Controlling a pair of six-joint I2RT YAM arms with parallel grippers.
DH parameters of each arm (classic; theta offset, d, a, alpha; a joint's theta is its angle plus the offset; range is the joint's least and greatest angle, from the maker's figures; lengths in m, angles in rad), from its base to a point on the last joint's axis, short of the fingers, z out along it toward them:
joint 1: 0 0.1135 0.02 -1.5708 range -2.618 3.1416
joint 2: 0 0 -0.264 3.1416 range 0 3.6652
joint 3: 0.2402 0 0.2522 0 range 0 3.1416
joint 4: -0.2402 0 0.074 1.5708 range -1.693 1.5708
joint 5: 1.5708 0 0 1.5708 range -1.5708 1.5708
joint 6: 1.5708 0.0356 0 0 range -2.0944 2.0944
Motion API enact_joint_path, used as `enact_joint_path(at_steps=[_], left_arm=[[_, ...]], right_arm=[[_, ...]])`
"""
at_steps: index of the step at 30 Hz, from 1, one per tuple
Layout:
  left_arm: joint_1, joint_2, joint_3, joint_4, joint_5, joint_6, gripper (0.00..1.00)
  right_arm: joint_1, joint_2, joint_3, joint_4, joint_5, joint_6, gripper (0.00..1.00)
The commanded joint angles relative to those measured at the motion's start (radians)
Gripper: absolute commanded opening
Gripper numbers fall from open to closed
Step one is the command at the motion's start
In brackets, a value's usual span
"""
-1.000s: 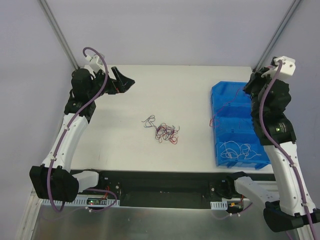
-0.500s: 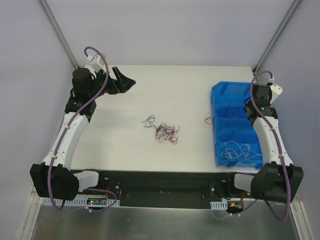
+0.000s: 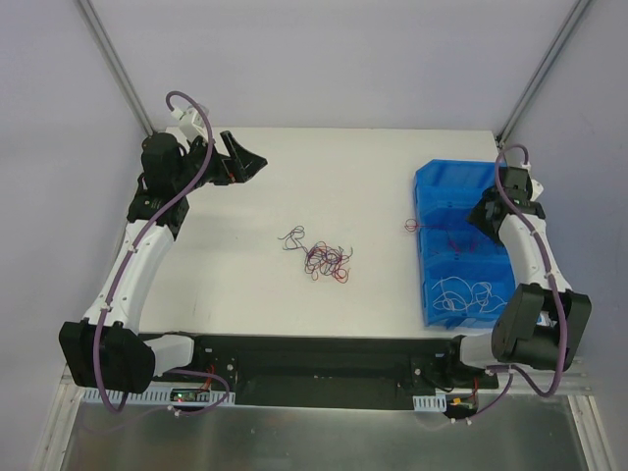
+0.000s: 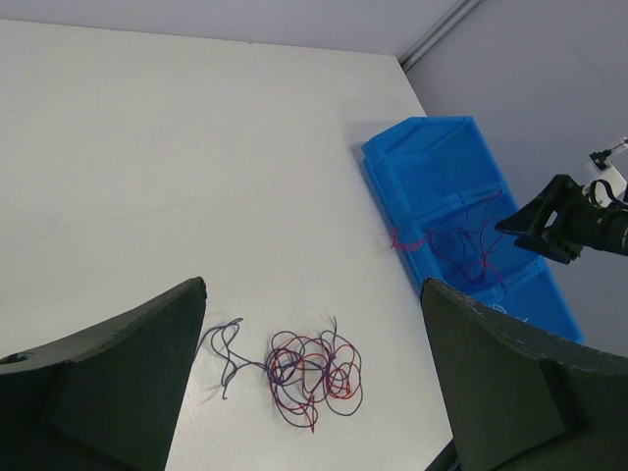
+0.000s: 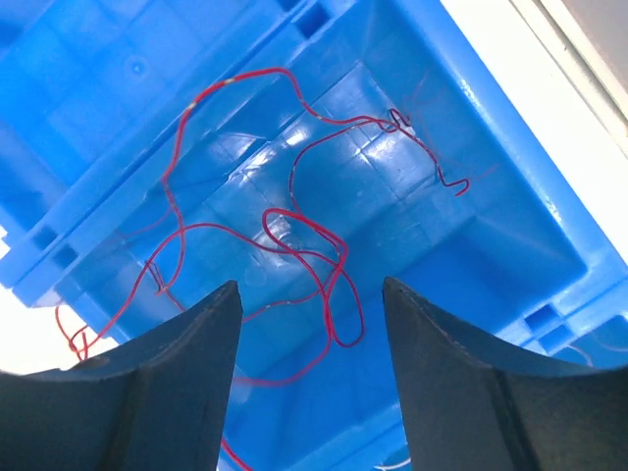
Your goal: Untangle the cables
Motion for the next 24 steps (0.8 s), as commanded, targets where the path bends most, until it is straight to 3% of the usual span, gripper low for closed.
enact_joint_path(at_steps=[1,5,8,13,17,24], left_arm=[[0.01,-0.007,0.044,0.036,0.032,-0.022,0.9],[0.01,-0.006,0.04,0.041,0.032,-0.023,0.9],[0.01,-0.003,0.041,0.042,0.04,-0.029,0.9],[0.01,-0.003,0.033,0.049,0.029,-0.022,0.9],[0.01,0.005,0.035,0.049,0.039,-0.023,0.89],[0.012,0.011,0.037,0.05,0.048,-0.025,0.89]], right_arm=[[0.049,-0.112,0.042,-0.015,0.036,-0.112,0.65],[0.214,-0.14,0.06,0.011,0.05,-0.244,0.75],[0.34,-0.058,0.097,0.009,0.021,-0.337,0.79],[0.466,0.157,0.237,-0.132,0.133,-0.333,0.79],[0.523,0.257,0.289,-0.15,0.205,-0.359,0.8],[0.662,0.423,0.367,-0.124,0.328,-0.586,0.72]])
